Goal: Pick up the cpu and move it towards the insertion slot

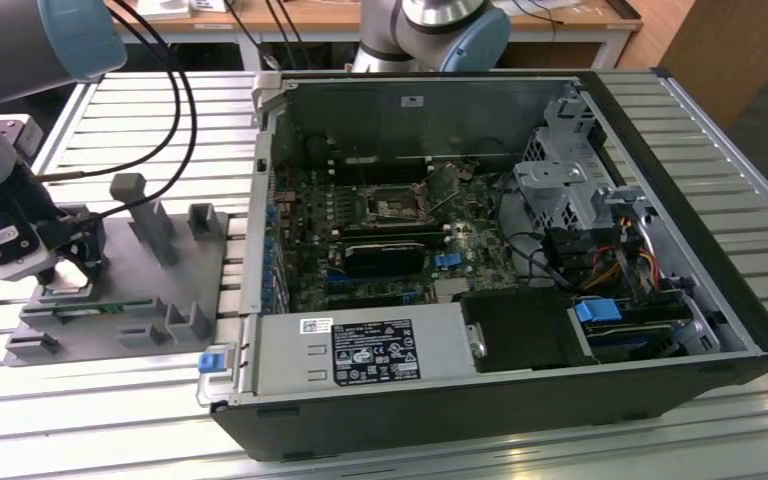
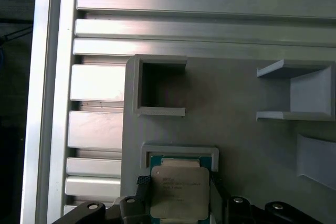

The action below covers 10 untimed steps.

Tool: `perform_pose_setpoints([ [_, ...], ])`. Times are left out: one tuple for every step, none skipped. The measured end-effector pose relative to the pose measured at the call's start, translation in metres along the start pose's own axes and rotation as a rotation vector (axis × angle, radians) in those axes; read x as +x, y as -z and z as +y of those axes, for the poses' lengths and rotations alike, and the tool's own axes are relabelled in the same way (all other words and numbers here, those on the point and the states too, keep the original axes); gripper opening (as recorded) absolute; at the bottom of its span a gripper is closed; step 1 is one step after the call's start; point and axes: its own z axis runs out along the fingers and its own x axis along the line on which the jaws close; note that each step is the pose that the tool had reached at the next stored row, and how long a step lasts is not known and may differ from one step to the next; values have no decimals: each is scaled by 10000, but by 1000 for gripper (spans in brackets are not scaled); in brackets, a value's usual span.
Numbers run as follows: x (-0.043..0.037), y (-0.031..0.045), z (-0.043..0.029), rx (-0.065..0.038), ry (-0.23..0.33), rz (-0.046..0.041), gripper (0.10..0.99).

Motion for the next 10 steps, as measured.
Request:
perform_pose_setpoints([
  [0, 0, 0, 0, 0, 0, 533],
  [0, 0, 0, 0, 0, 0, 533],
  [0, 1, 0, -1, 0, -1, 533],
  [0, 5, 1, -1, 0, -2, 533],
  [0, 9, 1, -2, 0, -4, 533],
  [0, 14, 1, -2, 0, -3, 533],
  [0, 20, 1, -1, 0, -2, 533],
  [0, 27, 1, -1, 0, -2, 533],
  [1, 34, 2, -1, 0, -1, 533],
  [1, 43, 2, 0, 0, 0, 533],
])
